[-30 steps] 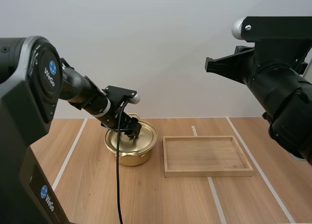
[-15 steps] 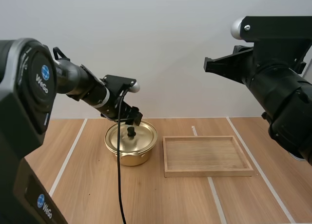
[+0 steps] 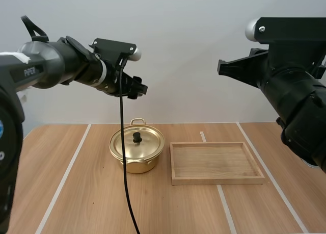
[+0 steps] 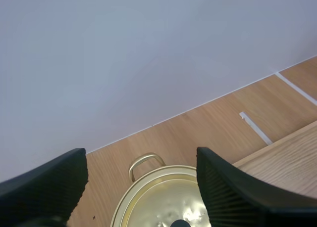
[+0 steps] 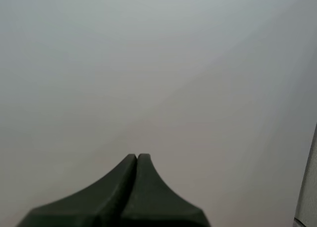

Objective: Open the pot, put the pineapple inside, and close it

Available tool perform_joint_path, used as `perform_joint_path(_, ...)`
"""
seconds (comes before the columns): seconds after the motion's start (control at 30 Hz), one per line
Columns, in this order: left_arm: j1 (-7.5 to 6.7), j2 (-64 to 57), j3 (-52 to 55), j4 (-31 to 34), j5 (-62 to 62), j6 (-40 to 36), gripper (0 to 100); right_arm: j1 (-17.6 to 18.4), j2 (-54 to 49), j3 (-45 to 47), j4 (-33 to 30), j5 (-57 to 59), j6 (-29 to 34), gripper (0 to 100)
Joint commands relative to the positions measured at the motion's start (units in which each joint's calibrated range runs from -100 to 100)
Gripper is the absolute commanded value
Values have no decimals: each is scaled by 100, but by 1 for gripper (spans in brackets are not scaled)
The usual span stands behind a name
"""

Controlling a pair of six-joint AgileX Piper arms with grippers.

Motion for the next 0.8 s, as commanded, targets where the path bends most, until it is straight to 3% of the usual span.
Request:
perform_joint_path(0.0, -7, -420, -50, -116, -211, -129, 100, -27, -60, 0, 11, 205, 0, 0)
perform_joint_path(0.07, -7, -705, -50, -116, -460, -129, 98, -27, -60, 0, 11, 261, 0, 0)
perform_joint_path(0.2, -7, -1259, -50, -116, -795, -129, 74, -80, -72, 0, 11, 263, 0, 0)
perform_joint_path(0.3, -7, -1655, -50, -116, -905, -140, 62, -141, -70, 0, 11, 278, 0, 0)
perform_joint_path(0.63, 1, -3060, -13, 17, -1145, -442, 37, -141, -155, -153, 11, 1242, 0, 0)
perform_joint_path(0.7, 1, -3380, 181, 72, -1618, -441, 24, -141, -236, -197, 11, 1418, 0, 0)
perform_joint_path(0.77, 1, -3749, 419, 139, -2083, -444, 4, -141, -343, -197, 11, 1511, 29, 0)
